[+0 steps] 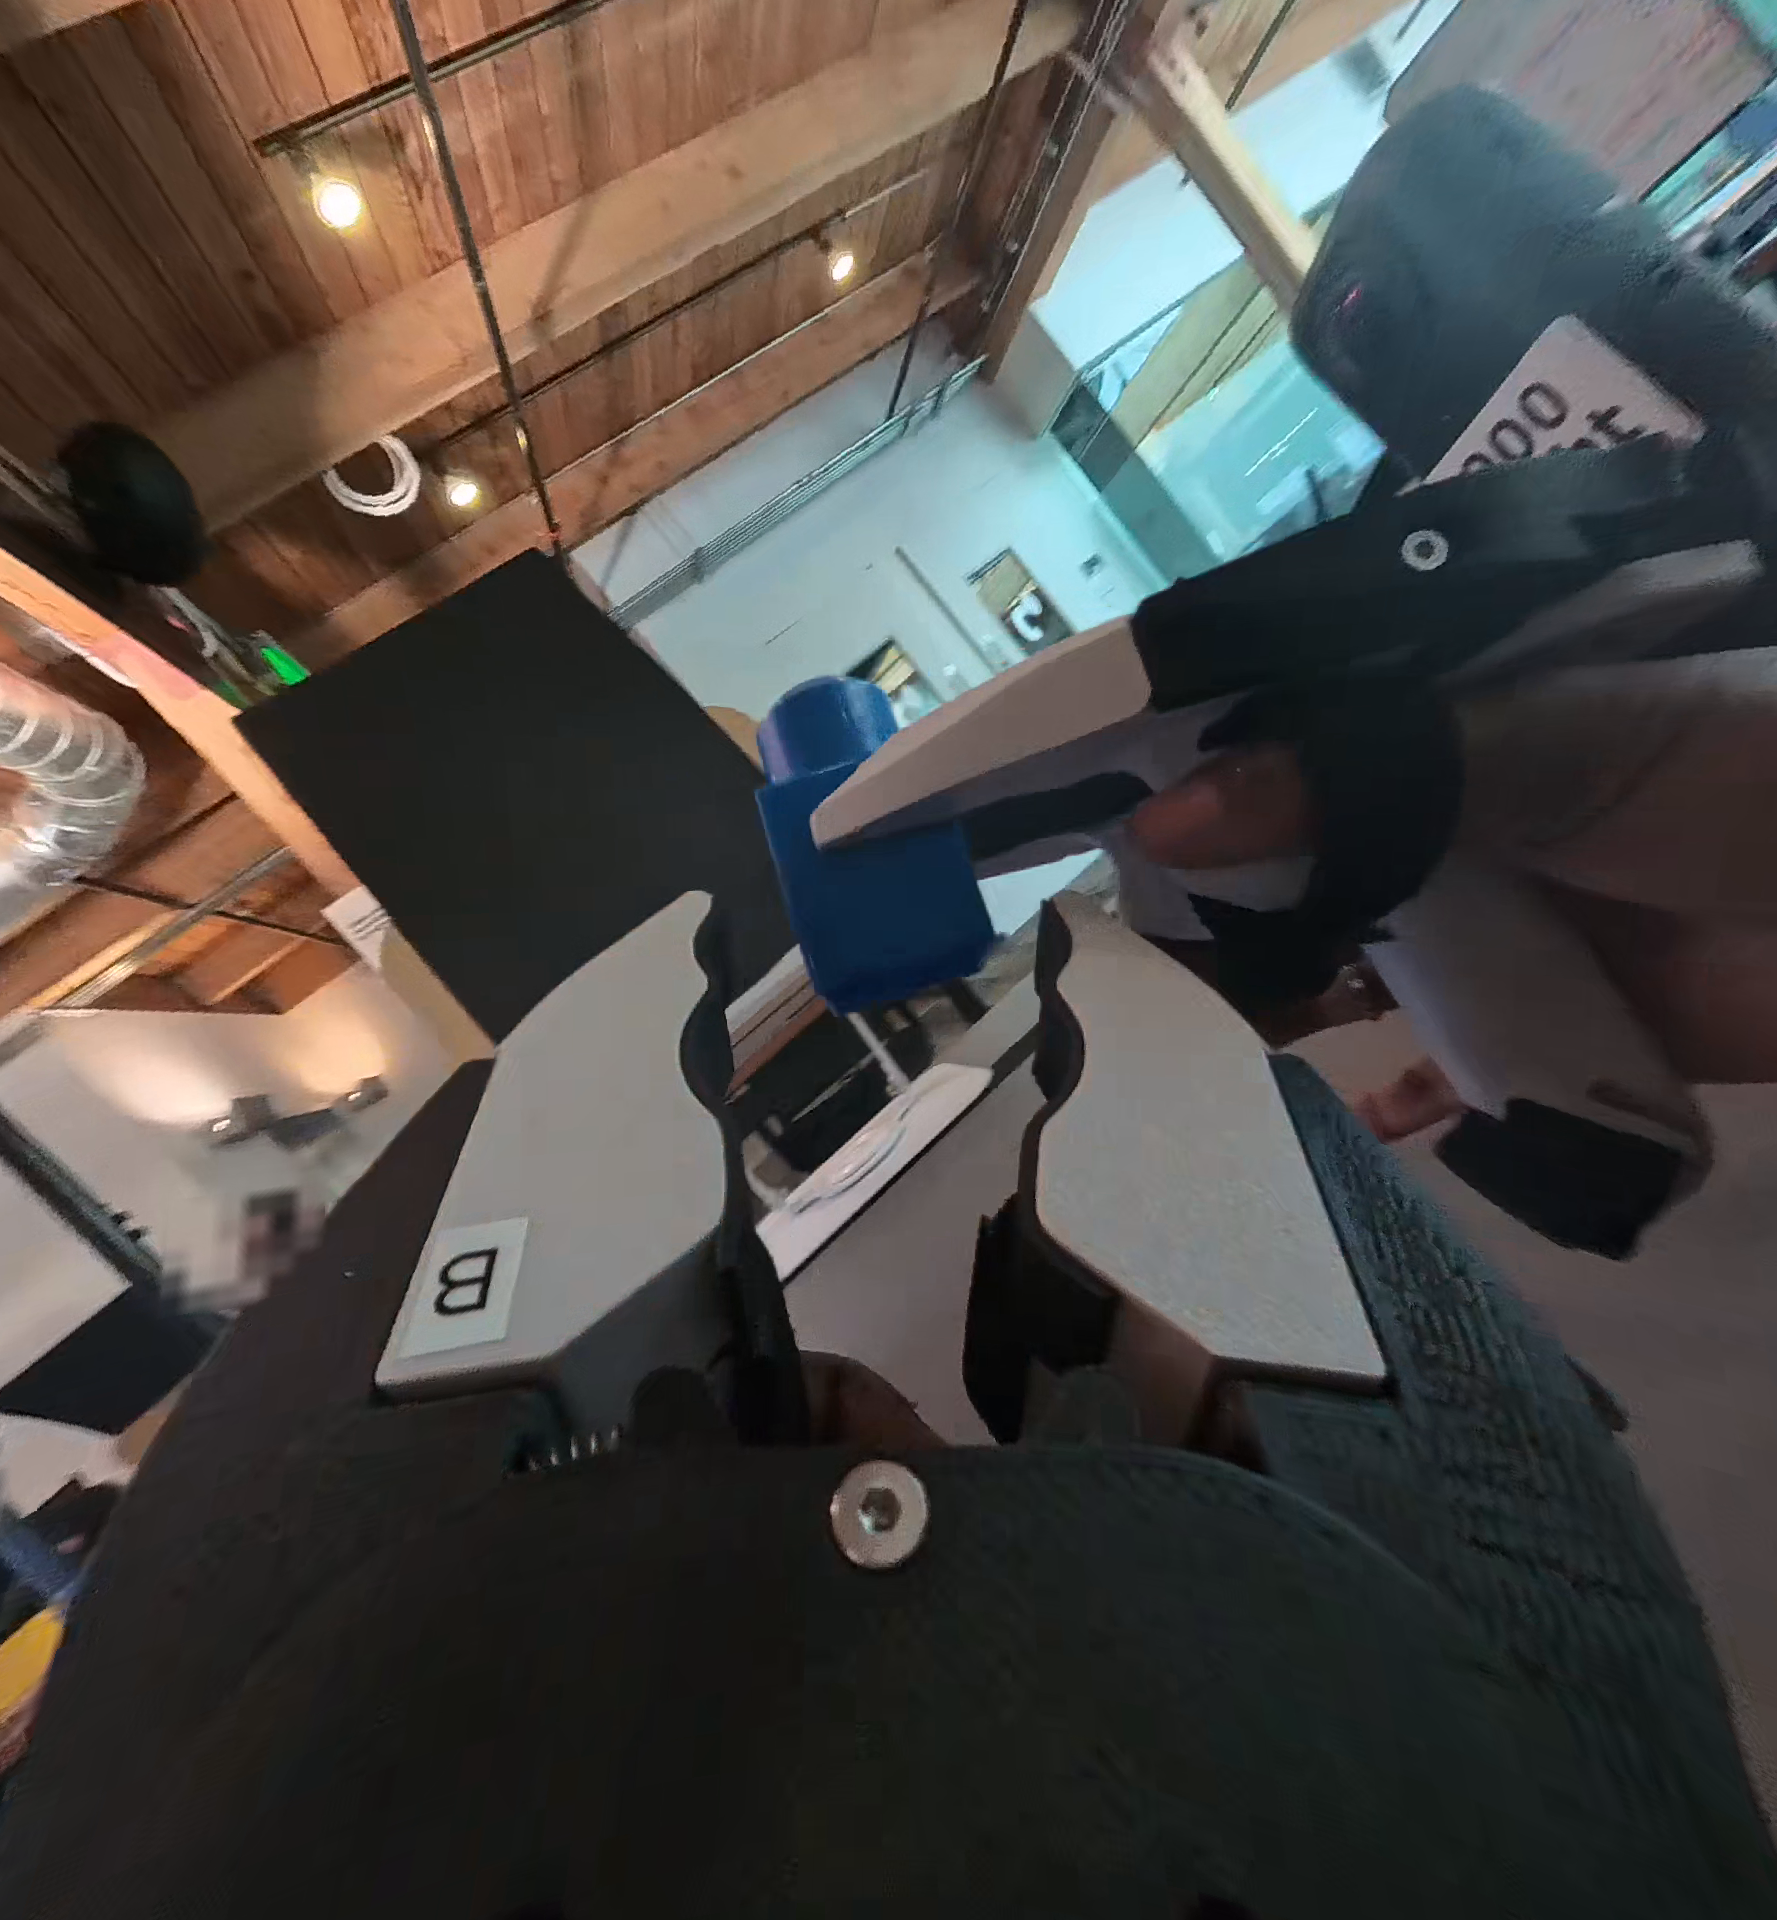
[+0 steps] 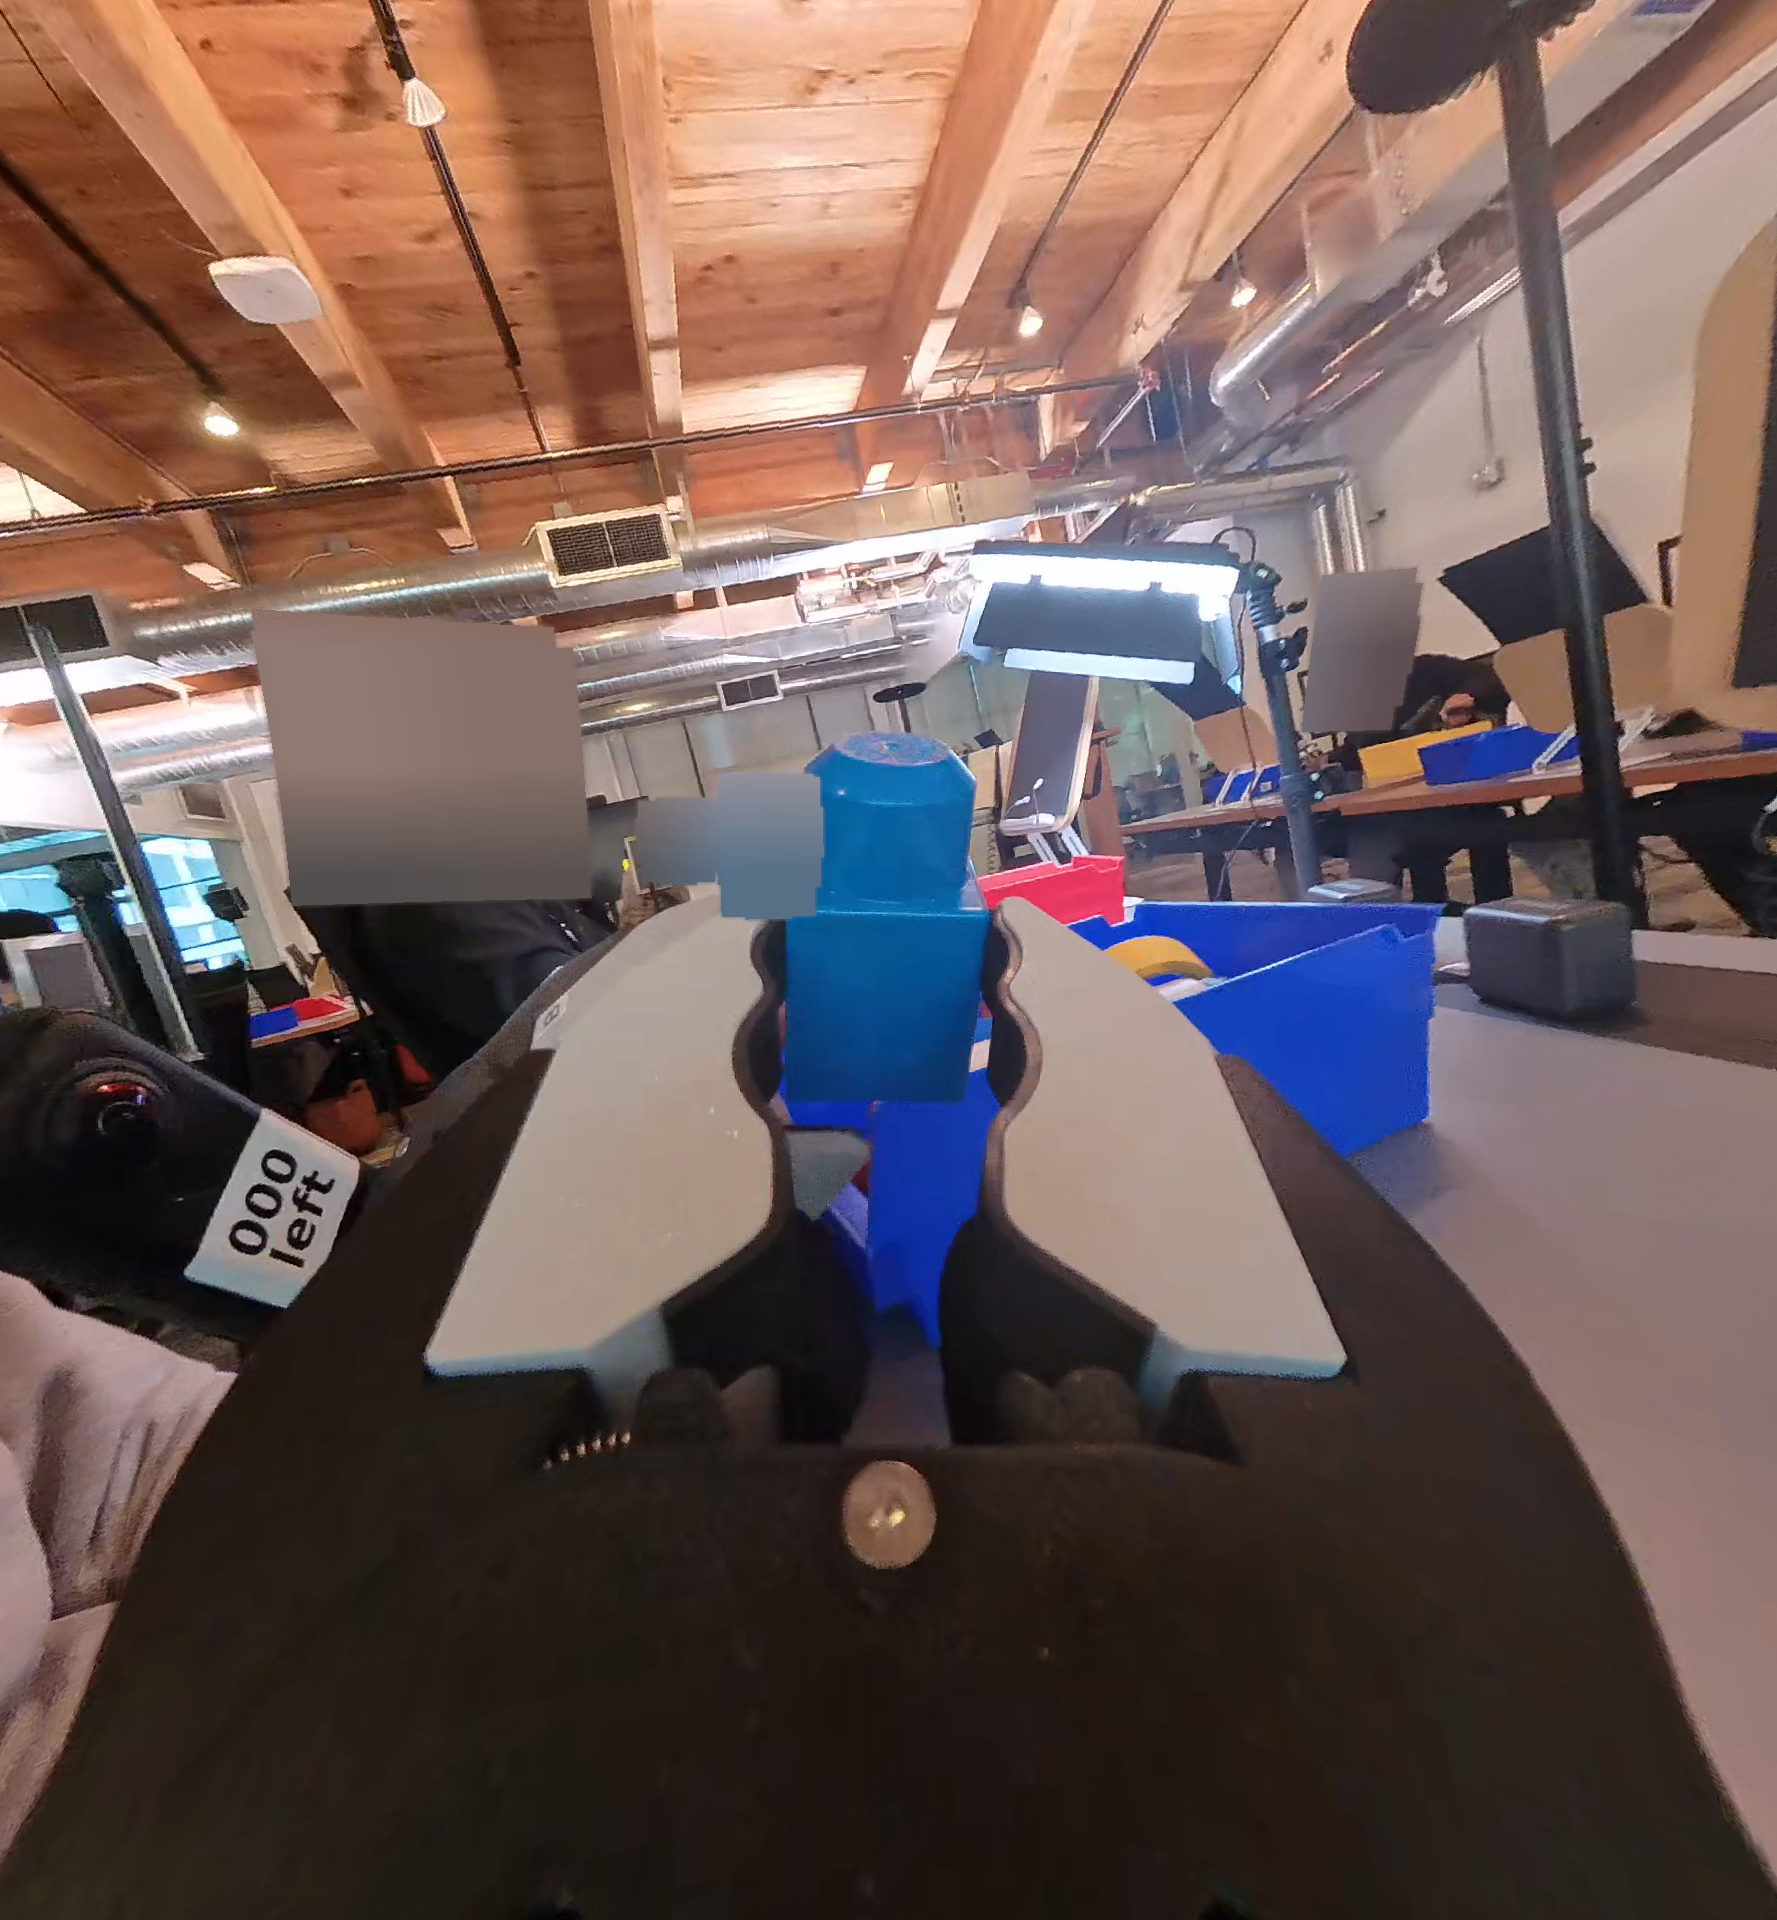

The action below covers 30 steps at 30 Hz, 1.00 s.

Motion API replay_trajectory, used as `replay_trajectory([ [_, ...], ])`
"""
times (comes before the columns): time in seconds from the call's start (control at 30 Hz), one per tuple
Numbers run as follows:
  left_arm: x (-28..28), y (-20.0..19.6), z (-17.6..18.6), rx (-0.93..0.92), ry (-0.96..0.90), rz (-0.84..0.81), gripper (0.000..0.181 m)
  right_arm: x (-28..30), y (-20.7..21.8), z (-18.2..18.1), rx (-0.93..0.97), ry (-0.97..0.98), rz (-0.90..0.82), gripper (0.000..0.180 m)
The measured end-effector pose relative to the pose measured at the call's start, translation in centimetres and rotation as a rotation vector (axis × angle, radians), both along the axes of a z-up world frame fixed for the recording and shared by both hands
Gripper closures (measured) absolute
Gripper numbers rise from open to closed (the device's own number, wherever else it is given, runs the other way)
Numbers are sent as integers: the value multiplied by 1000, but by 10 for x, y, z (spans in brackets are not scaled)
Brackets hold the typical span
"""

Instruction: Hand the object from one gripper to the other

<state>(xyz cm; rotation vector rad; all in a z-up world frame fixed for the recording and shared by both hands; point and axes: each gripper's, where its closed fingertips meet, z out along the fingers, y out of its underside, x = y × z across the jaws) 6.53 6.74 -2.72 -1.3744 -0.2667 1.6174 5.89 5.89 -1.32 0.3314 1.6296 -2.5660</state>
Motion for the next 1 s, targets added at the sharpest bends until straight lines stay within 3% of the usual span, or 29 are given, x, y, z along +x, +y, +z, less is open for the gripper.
replay_trajectory([
  [0.13, -2, -3, -3, -13, -14, 16, 142, 4, -5, -3, -7, -37, 41, 143],
  [0.3, 2, -4, 2, 111, -65, -103, 144, 8, -5, 1, -26, -36, 83, 137],
  [0.37, 16, 0, 12, 275, -125, -348, 144, 16, -1, 12, -86, -5, 126, 124],
  [0.47, 48, 1, 32, 553, -260, -876, 144, 27, 6, 27, -175, 20, 204, 107],
  [0.57, 58, -1, 37, 717, -451, -1191, 144, 44, 12, 36, -231, 35, 337, 113],
  [0.73, 61, 11, 29, 628, -473, -1158, 145, 60, 2, 25, -136, 85, 401, 123],
  [0.8, 56, 12, 26, 641, -498, -1133, 144, 62, 5, 26, -148, 105, 408, 141],
  [0.87, 52, 11, 24, 645, -510, -1109, 145, 60, 6, 25, -137, 108, 393, 142],
  [1.0, 38, 9, 18, 527, -366, -844, 135, 45, 8, 25, -153, 73, 313, 142],
])
